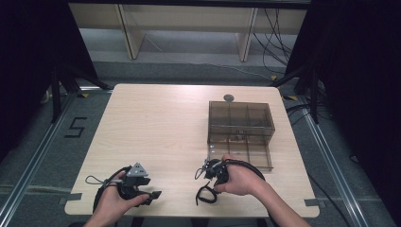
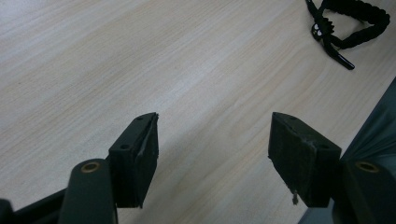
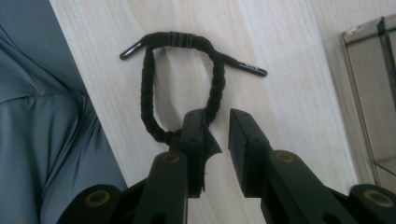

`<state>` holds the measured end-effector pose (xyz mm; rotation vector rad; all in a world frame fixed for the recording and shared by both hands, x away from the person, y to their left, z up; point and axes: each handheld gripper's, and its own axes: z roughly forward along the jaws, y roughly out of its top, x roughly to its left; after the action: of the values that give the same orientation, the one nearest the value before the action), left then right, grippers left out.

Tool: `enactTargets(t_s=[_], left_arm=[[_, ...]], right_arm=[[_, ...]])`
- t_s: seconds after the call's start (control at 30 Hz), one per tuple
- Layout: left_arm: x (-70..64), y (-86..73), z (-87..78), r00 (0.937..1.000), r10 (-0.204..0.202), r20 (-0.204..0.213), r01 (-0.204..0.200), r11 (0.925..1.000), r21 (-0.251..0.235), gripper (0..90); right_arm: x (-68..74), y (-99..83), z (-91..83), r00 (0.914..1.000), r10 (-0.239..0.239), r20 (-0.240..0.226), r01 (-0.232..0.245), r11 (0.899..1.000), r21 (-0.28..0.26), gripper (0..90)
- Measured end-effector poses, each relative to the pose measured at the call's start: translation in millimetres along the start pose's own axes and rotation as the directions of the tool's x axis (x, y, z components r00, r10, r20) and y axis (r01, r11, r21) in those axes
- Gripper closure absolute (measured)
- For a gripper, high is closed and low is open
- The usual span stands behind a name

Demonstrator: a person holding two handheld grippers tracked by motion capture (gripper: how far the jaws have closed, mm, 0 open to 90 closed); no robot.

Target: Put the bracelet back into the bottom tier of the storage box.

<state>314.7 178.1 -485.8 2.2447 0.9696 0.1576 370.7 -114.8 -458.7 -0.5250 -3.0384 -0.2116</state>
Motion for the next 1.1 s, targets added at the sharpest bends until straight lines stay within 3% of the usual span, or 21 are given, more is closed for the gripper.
enactTargets(t_s=[0.1, 0.13, 0.3, 0.47, 0.5, 0.63, 0.67, 0.8, 0.83, 0.87, 0.93, 1.1], left_arm=[[0.1, 0.0, -0.3, 1.0, 0.005, -0.001, -0.005, 1.0, 0.003, 33.5], [0.1, 0.0, -0.4, 1.0, 0.006, -0.001, -0.006, 1.0, 0.002, 33.5], [0.7, 0.4, 0.3, 0.9999, 0.014, -0.004, -0.014, 0.9999, 0.005, 33.5], [0.2, 0.1, -0.2, 1.0, 0.007, 0.002, -0.007, 1.0, 0.006, 33.5], [0.2, 0.1, 0.4, 1.0, 0.005, -0.003, -0.005, 1.0, 0.002, 33.5], [0.9, 0.4, 0.3, 0.9999, 0.013, -0.005, -0.013, 0.9999, 0.005, 33.5], [0.5, 0.3, 0.3, 0.9999, 0.009, -0.005, -0.009, 1.0, 0.004, 33.5], [0.6, 0.3, 0.2, 0.9999, 0.014, -0.001, -0.014, 0.9999, 0.004, 33.5], [0.6, 0.4, 0.1, 0.9999, 0.015, -0.001, -0.015, 0.9999, 0.004, 33.5], [0.6, 0.3, 0.2, 0.9999, 0.014, -0.001, -0.014, 0.9999, 0.003, 33.5], [0.5, 0.3, 0.1, 0.9999, 0.014, -0.001, -0.014, 0.9999, 0.003, 33.5], [0.6, 0.3, 0.2, 0.9999, 0.014, 0.0, -0.014, 0.9999, 0.003, 33.4]], right_arm=[[1.1, 3.1, 1.2, 1.0, -0.001, -0.002, 0.001, 1.0, 0.002, 76.2], [-0.6, 3.3, 1.8, 0.9997, -0.022, -0.004, 0.022, 1.0, -0.002, 76.0], [0.5, 6.6, 1.6, 1.0, 0.006, -0.004, -0.006, 1.0, 0.004, 75.3], [0.2, 9.1, 5.5, 1.0, 0.006, 0.001, -0.006, 1.0, 0.011, 75.1], [-1.2, 9.6, 7.2, 0.9999, -0.014, -0.004, 0.014, 1.0, 0.004, 75.1], [0.1, 11.4, 10.5, 1.0, 0.008, -0.004, -0.008, 1.0, 0.019, 75.3], [-2.5, 11.5, 12.4, 0.9998, -0.019, -0.007, 0.019, 1.0, 0.008, 75.3], [-0.3, 13.0, 13.5, 0.9996, 0.012, -0.027, -0.011, 1.0, 0.025, 75.8], [0.8, 13.7, 14.1, 0.9996, 0.024, -0.011, -0.024, 0.999, 0.03, 76.0], [-1.6, 13.3, 15.7, 0.9999, -0.011, -0.005, 0.011, 1.0, 0.024, 76.2], [-0.1, 14.0, 15.5, 0.9999, 0.002, -0.016, -0.002, 1.0, 0.029, 76.7], [-3.7, 14.7, 17.9, 0.9994, -0.032, -0.01, 0.032, 0.999, 0.027, 79.3]])
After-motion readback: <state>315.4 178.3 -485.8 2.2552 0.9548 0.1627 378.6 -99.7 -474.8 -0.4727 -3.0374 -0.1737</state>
